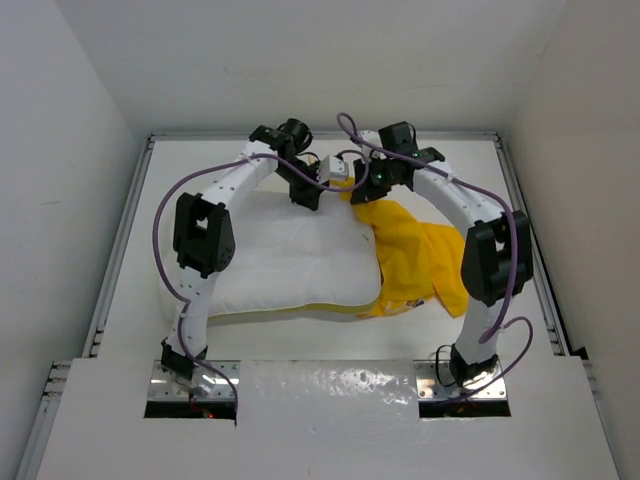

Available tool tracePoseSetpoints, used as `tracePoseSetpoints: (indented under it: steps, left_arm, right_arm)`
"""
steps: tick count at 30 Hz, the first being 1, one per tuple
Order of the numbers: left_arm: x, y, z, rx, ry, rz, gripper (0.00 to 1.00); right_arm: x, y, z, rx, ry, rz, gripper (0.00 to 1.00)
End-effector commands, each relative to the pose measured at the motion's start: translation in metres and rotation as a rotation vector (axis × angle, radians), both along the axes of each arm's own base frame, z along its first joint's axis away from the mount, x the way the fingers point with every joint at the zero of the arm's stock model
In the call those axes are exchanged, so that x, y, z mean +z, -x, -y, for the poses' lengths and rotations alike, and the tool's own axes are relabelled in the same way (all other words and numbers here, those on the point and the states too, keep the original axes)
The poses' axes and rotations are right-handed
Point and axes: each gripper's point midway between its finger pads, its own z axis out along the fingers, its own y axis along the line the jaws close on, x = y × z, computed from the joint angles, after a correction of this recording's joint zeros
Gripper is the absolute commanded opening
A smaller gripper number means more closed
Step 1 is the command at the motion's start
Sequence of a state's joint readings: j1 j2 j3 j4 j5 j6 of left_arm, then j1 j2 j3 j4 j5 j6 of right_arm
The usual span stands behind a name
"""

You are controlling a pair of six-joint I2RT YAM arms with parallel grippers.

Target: Put the pillow into the pillowcase

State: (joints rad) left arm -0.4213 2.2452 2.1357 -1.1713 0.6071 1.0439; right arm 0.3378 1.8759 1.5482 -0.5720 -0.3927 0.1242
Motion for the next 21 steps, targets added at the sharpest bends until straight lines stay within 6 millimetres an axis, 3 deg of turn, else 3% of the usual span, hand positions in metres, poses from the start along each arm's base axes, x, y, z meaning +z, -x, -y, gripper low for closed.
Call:
tracePoseSetpoints:
  steps: [1,2,4,5,7,9,12,13,15,16,21]
  left_arm:
    - [0.057,-0.008,0.037,-0.069,0.143,0.190,0.00]
    - [0.044,-0.017,0.040,-0.048,0.145,0.206,0.00]
    - [0.026,-0.038,0.035,0.029,0.101,0.258,0.00]
    - [0.010,-0.038,0.031,0.051,0.074,0.239,0.00]
    - [0.000,-0.043,0.026,0.089,0.053,0.236,0.00]
    - [-0.007,-0.040,0.026,0.096,0.051,0.216,0.00]
    - [-0.008,-0.046,0.030,0.119,0.074,0.218,0.00]
    - [-0.007,-0.048,0.031,0.127,0.081,0.221,0.00]
    - [-0.007,-0.051,0.036,0.150,0.103,0.218,0.00]
    - [-0.006,-0.053,0.038,0.158,0.111,0.219,0.00]
    - [-0.005,-0.057,0.044,0.190,0.142,0.203,0.00]
  right_arm:
    - [0.023,0.000,-0.037,0.112,-0.082,0.044,0.04]
    - [0.024,-0.002,-0.037,0.097,-0.080,0.049,0.33]
    - [0.026,-0.008,-0.033,0.039,-0.069,0.058,0.65]
    - [0.023,-0.008,-0.028,0.015,-0.050,0.054,0.71]
    - [0.031,-0.015,-0.011,-0.087,-0.001,0.103,0.89]
    - [0.036,-0.017,0.010,-0.195,0.035,0.157,0.99]
    - [0.035,-0.013,0.036,-0.333,0.076,0.202,0.99]
    - [0.026,-0.008,0.043,-0.362,0.098,0.194,0.99]
    - [0.038,-0.008,0.054,-0.452,0.080,0.236,0.98]
    - [0.030,-0.004,0.064,-0.501,0.104,0.239,0.93]
    - [0.054,0.000,0.072,-0.631,-0.024,0.347,0.78]
